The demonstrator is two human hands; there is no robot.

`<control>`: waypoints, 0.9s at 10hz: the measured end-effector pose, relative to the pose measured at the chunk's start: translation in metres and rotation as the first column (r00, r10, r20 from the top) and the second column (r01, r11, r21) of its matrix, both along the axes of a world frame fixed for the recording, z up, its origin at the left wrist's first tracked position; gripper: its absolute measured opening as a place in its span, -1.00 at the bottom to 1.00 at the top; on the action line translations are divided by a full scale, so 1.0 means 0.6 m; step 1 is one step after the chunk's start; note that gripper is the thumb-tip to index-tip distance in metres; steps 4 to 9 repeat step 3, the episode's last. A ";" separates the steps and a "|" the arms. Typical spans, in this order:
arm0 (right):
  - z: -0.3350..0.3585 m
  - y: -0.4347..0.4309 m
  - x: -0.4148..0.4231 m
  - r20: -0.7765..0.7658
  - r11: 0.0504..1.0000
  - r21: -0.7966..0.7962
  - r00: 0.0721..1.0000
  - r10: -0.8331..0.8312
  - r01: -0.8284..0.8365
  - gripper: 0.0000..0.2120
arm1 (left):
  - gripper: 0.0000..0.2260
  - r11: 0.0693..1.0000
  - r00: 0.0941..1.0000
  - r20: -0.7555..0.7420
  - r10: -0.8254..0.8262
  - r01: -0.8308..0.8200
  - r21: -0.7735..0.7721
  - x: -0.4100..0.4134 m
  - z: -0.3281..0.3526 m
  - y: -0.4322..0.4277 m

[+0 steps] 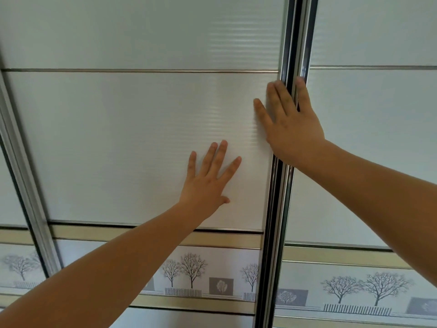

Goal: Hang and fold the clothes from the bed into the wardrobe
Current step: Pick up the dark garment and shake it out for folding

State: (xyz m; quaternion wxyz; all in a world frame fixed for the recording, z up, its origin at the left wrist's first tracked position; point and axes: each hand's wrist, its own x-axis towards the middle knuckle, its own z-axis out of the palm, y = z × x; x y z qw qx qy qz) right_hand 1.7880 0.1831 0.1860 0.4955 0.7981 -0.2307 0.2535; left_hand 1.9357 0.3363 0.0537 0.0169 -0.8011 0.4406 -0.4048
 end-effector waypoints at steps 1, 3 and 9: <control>-0.017 0.014 -0.002 0.032 0.959 0.157 0.972 0.232 -0.234 -0.38 | -0.25 0.990 0.987 -0.090 -0.133 0.128 -0.059 0.001 0.000 0.038; -0.124 0.090 0.005 0.136 0.417 0.787 0.786 0.603 -0.456 -0.61 | -0.61 1.000 0.767 -0.641 0.029 -0.023 0.017 0.014 -0.048 0.138; -0.124 0.090 0.005 0.136 0.417 0.787 0.786 0.603 -0.456 -0.61 | -0.61 1.000 0.767 -0.641 0.029 -0.023 0.017 0.014 -0.048 0.138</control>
